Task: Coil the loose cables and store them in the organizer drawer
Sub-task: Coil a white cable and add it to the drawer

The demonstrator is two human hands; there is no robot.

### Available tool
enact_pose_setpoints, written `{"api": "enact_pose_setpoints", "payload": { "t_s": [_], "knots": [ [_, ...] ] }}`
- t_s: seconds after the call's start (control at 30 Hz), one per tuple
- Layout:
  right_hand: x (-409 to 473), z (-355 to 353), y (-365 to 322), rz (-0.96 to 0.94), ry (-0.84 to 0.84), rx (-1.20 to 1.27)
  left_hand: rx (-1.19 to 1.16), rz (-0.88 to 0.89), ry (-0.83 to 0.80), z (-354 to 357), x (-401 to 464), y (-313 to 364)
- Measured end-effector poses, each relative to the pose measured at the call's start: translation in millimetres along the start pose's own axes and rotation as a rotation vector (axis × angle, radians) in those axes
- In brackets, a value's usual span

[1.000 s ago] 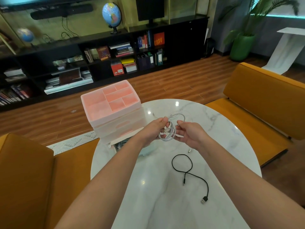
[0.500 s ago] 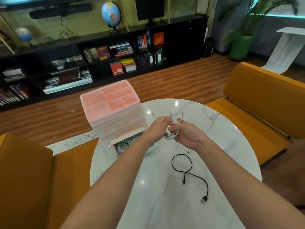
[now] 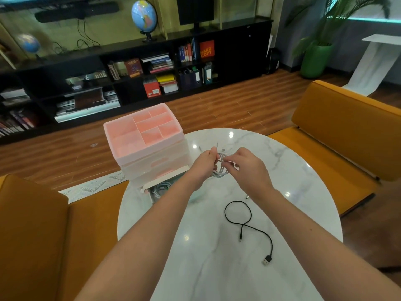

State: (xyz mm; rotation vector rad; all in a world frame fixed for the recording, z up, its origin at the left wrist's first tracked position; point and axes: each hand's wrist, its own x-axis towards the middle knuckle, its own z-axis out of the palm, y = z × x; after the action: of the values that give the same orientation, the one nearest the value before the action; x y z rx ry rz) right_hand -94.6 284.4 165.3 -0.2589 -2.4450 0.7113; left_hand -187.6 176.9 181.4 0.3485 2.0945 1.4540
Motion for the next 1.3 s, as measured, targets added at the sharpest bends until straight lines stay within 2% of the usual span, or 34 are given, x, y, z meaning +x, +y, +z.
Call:
{"api": "enact_pose_setpoints", "payload": {
  "t_s": [0.1,0.2,0.37,0.47,0.53,0.67,0.77,0.87,1.1,1.3],
  "knots": [
    [-0.7,-0.1,3.1,-0.176,0.032,-0.260,-0.037,0.002,-0.025,3.3,-3.8,-1.8],
    [-1.4,-0.1,1.4,-0.174,0.045,-0.257,0.023,0.028,0.015,5.7,-3.2,-3.9],
    [-6.9,-2.4,-6.5,0.095,-0.014,0.199,0.125,0.090,0.177,-0.5,3.0,-5.8],
    [-3.7,-14.3,-12.0,0.407,-0.100,0.610,-0.082,-0.002,0.217,-12.1,6.3,-4.9],
    [-3.1,-19.5,-4.0,0.540,-0.125,0.772,-0.217,-0.026,0.232,-16.2,9.2,-4.0],
    [-7.4,-22.3,10.3,0.513,-0.337,0.737,-0.287,0.018,0.256,-16.1,10.5,1.5],
    [-8.0,-17.5,21.8,0.462,-0.477,0.584,-0.323,0.043,0.281,-19.5,14.2,6.7],
    [-7.5,-13.9,30.8,0.457,-0.485,0.442,-0.317,0.051,0.277,-22.9,18.5,10.7],
    [-8.6,-9.0,33.6,0.536,-0.568,0.241,-0.413,0.018,0.128,-11.9,14.1,6.6],
    [-5.3,-1.0,13.6,0.554,-0.549,0.352,-0.232,0.044,0.065,3.5,7.8,-9.2]
  ]
}}
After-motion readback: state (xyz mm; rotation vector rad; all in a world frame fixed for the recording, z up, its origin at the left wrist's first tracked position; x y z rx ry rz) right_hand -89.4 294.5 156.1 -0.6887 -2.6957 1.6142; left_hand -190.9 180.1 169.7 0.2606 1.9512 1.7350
